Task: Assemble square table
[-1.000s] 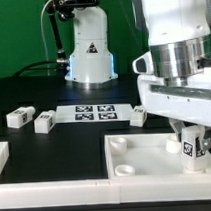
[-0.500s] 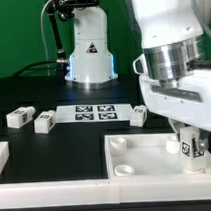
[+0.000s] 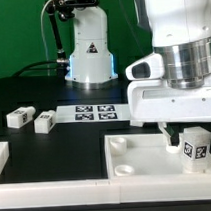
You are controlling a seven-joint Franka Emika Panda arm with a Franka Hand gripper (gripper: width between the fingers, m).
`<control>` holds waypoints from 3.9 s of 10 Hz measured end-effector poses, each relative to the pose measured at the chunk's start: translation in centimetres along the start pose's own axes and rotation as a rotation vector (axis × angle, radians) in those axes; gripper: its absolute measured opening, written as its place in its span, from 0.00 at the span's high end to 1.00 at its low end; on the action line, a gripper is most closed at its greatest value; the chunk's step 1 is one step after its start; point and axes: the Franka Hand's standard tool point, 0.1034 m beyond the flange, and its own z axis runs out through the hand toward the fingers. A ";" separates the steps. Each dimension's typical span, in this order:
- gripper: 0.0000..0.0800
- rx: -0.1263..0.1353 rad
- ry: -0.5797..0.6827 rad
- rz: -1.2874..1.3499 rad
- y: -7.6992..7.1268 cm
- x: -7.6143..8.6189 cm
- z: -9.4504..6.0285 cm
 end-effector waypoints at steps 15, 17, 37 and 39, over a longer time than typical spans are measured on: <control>0.64 -0.070 -0.024 0.292 0.5 0.4 0.5; 0.64 -0.067 -0.015 0.420 0.6 0.2 0.5; 0.19 -0.086 -0.003 -0.045 -0.2 -0.3 -0.1; 0.22 -0.088 0.001 -0.033 -0.3 -0.3 -0.1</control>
Offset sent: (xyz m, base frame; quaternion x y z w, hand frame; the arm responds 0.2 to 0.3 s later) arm 0.0010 0.0102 -0.0049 -0.0211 -0.1109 -0.3959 0.9113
